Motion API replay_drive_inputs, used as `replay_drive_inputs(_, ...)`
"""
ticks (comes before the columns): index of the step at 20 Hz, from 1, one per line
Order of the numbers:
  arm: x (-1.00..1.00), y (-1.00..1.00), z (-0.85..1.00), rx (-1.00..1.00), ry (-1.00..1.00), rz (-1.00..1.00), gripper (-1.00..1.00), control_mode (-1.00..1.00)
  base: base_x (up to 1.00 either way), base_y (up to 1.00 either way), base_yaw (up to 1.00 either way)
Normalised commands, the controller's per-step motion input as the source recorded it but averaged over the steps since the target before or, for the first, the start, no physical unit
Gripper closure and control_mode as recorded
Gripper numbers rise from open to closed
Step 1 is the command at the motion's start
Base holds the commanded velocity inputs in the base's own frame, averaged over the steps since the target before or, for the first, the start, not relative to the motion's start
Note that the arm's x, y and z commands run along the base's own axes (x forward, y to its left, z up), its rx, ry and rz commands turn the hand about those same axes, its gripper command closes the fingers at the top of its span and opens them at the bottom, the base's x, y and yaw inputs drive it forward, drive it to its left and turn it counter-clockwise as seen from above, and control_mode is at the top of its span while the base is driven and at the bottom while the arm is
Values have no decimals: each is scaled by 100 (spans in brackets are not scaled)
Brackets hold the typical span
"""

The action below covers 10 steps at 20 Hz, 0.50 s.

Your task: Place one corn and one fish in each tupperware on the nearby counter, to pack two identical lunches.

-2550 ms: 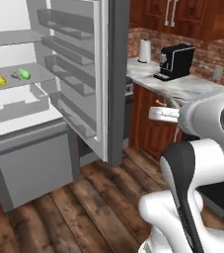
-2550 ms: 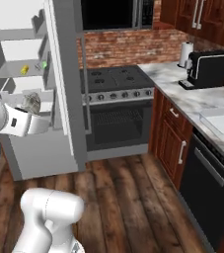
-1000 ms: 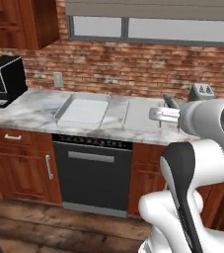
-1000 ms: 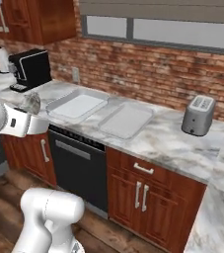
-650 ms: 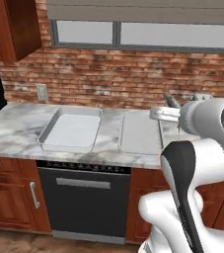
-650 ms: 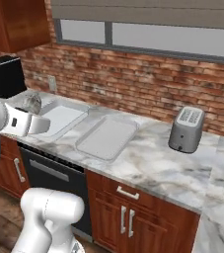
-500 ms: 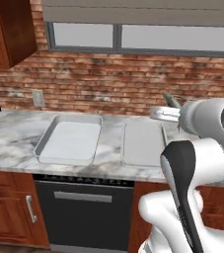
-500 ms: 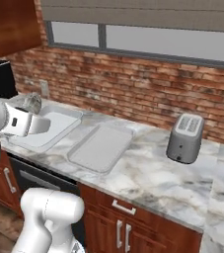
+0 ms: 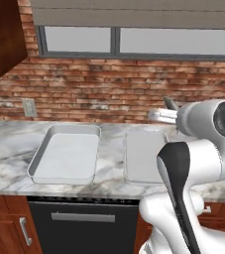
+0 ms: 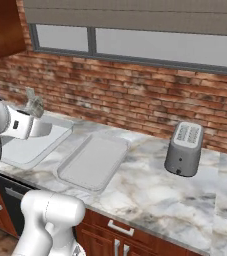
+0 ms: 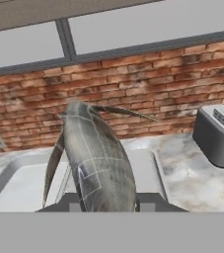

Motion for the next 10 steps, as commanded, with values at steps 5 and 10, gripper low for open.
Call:
replay_drive_inputs(5, 16, 0, -62, 1, 10, -12, 100, -100, 0, 0, 0)
replay_drive_inputs(10, 28, -2, -49, 5, 37, -7, 100, -100, 0, 0, 0)
